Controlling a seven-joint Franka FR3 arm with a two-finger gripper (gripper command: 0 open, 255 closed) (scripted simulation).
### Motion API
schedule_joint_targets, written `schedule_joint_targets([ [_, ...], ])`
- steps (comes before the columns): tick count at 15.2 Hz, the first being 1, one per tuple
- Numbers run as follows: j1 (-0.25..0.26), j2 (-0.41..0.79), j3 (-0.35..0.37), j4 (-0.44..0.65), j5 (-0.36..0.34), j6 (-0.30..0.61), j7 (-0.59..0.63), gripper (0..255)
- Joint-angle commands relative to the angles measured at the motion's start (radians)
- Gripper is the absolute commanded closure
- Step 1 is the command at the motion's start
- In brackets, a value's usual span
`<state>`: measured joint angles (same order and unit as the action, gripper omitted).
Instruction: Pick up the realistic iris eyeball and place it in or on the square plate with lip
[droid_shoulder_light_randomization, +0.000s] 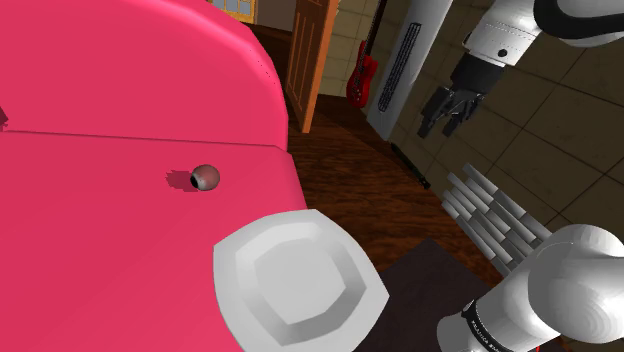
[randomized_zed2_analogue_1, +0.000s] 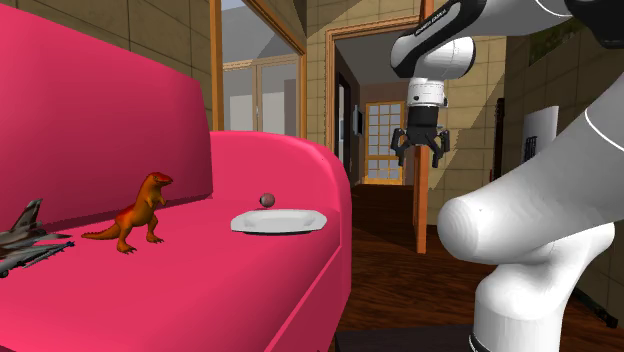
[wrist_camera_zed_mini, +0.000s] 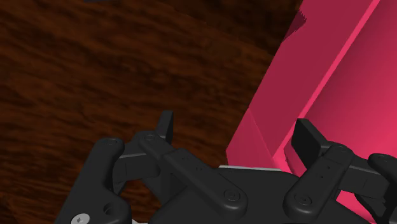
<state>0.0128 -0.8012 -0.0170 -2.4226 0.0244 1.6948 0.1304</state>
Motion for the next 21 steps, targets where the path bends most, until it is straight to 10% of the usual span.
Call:
schedule_joint_targets([
  [1, 0.000, 0.000, 0.000, 0.000, 0.000, 0.000, 0.000, 0],
  [21, 0.071, 0.574, 0.443, 0.406, 0.018, 0.090, 0.539, 0],
])
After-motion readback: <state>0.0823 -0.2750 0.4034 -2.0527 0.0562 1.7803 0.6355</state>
